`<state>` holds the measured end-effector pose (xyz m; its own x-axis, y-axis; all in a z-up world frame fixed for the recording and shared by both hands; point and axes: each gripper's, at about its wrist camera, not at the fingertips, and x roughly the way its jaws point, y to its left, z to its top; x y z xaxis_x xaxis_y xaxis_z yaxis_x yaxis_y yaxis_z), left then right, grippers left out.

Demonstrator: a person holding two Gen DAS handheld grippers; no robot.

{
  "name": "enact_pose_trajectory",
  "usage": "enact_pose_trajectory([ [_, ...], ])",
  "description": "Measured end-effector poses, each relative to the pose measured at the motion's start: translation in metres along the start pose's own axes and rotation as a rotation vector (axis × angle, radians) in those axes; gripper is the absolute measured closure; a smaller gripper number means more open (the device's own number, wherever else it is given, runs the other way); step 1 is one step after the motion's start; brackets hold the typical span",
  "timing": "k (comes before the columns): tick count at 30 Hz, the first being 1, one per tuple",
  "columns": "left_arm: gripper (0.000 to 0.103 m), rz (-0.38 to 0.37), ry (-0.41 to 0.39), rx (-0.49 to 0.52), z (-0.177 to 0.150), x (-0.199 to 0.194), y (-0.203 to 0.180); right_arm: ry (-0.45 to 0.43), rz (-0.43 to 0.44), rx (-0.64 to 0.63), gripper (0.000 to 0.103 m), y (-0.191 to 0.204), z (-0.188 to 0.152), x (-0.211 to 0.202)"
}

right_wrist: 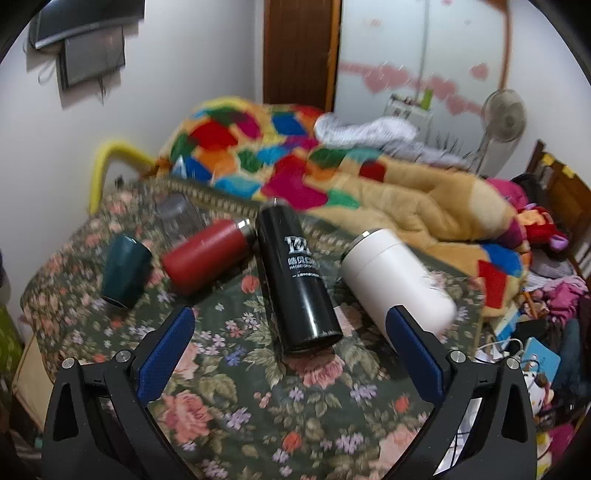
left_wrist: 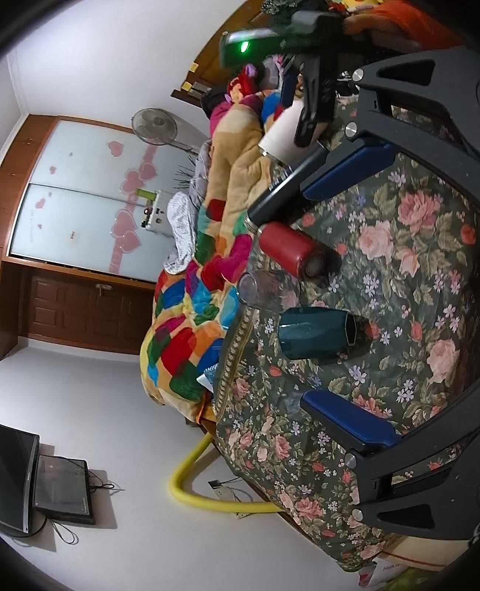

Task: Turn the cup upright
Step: 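Move the right gripper toward the black thermos lying on its side, then close the right gripper around the middle of the black thermos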

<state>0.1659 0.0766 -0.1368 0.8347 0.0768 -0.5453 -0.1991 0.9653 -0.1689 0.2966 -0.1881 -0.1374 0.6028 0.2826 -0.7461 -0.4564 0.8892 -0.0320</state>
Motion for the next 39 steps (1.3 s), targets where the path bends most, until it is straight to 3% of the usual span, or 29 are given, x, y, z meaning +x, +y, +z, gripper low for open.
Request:
enact_pose_trajectory([
  [9,0.0,0.01,0.028,0.026,-0.01,0.022,0.001,0.215,0.087,-0.022,0.026,-0.013,0.019,0.085],
  [13,0.0,0.016,0.034,0.031,-0.011,0.026,0.0,0.269,0.077,-0.046,0.029,-0.012,0.022,0.107],
  [21,0.0,0.018,0.032,0.032,-0.011,0.028,0.0,0.327,0.077,-0.094,0.03,-0.01,0.026,0.132],
  [26,0.0,0.027,0.028,0.042,-0.011,0.028,-0.001,0.364,0.095,-0.087,0.041,-0.009,0.024,0.142],
  [33,0.0,0.037,0.006,0.06,-0.011,0.014,-0.005,0.349,0.101,-0.026,0.042,-0.011,0.02,0.139],
  [39,0.0,0.032,-0.022,0.06,-0.006,-0.002,-0.01,0.298,0.072,-0.044,0.042,-0.006,0.017,0.113],
])
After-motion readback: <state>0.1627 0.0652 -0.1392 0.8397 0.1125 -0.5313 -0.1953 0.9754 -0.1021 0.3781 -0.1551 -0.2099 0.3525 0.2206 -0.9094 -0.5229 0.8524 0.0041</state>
